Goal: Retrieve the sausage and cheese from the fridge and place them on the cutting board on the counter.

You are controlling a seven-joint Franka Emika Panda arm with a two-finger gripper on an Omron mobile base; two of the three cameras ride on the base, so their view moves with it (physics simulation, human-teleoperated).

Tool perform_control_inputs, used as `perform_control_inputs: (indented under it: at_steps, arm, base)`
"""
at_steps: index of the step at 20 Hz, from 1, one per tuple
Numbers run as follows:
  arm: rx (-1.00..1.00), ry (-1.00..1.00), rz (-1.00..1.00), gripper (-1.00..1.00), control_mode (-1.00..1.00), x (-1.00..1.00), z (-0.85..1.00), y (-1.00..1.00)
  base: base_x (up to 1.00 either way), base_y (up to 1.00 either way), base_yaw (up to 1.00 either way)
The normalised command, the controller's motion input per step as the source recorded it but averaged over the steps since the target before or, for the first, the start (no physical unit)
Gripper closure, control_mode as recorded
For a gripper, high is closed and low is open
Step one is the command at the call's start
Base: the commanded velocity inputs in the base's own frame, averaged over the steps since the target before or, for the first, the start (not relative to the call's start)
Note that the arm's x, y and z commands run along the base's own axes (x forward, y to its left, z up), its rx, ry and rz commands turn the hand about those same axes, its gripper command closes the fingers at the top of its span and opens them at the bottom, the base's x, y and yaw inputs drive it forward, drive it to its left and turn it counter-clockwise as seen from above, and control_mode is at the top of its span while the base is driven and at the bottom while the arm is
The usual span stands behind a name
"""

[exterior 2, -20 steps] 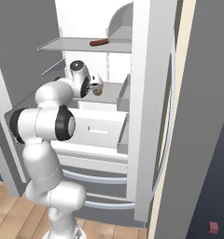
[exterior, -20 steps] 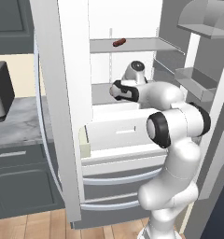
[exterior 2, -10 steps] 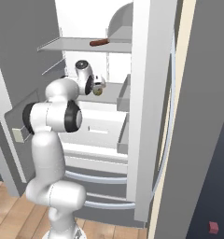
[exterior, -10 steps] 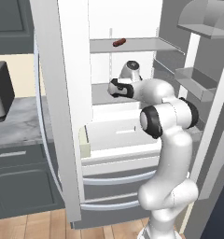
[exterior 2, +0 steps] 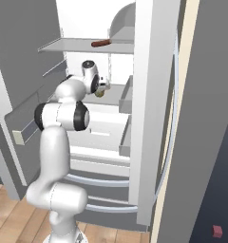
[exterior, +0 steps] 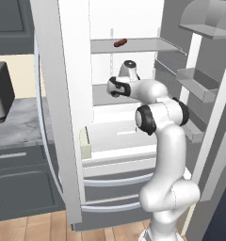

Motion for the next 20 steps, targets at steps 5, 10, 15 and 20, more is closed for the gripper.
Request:
perform_control_inputs:
  at_steps: [5, 10, 15, 20]
  arm:
    - [0.0, 0.11, 0.0, -1.0, -1.0, 0.35, -0.15, 0.0]
    - [0.0, 0.03, 0.0, -1.0, -1.0, 0.34, -0.04, 0.0]
    - [0.0, 0.0, 0.0, -1.0, -1.0, 0.07, -0.11, 0.02]
    - [0.0, 0.0, 0.0, -1.0, -1.0, 0.01, -0.17, 0.04]
  base:
    - [0.0, 0.0, 0.0]
    - [0.0, 0.0, 0.0]
    - [0.0, 0.0, 0.0]
    - [0.0, 0.0, 0.0]
